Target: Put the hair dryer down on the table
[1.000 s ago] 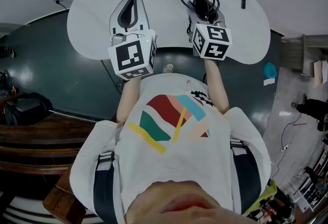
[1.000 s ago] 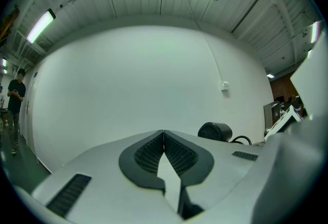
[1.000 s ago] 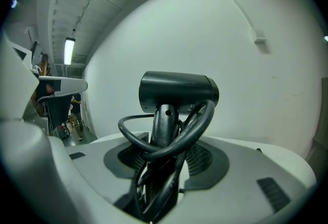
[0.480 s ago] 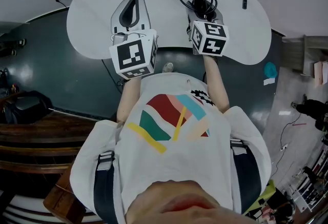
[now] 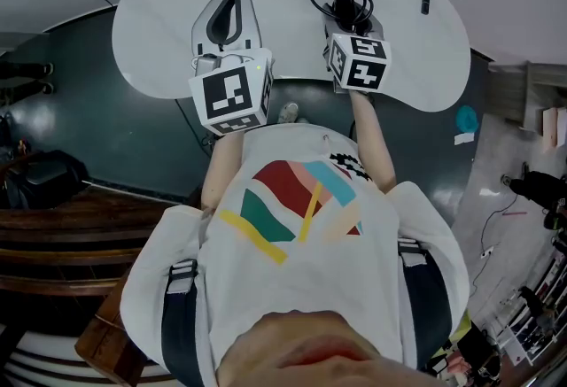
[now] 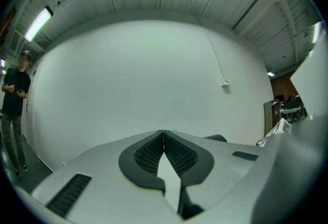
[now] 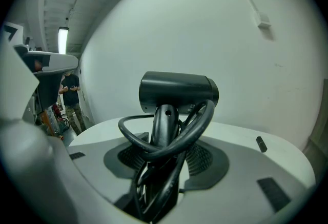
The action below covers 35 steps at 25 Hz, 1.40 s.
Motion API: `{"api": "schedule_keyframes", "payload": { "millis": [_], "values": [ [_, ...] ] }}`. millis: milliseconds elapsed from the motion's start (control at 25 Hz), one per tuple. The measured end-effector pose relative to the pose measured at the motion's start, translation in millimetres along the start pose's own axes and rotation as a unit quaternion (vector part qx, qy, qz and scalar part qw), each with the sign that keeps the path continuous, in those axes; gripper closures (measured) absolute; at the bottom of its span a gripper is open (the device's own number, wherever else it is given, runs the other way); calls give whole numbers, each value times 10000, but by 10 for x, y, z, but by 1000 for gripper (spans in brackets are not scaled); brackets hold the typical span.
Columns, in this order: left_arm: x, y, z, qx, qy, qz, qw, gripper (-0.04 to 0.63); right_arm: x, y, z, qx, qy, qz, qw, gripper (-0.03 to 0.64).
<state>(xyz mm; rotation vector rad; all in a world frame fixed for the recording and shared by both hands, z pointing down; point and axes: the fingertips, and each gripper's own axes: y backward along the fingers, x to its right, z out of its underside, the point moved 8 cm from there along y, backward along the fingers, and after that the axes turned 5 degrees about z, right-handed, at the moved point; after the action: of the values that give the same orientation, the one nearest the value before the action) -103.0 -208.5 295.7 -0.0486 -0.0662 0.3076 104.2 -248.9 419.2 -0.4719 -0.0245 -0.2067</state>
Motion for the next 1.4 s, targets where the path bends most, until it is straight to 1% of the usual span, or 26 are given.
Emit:
{"api": "schedule_keyframes", "payload": {
  "millis": [760,1400],
  "values": [
    [-55,-169,62,-151,-80,-38,9998,580,51,-370,326,-641,38,37,9979,397],
    [-185,-174,62,-161,-83,-64,9998,579,-65,-645,672,-1361,292,97,9902,397]
  ]
}}
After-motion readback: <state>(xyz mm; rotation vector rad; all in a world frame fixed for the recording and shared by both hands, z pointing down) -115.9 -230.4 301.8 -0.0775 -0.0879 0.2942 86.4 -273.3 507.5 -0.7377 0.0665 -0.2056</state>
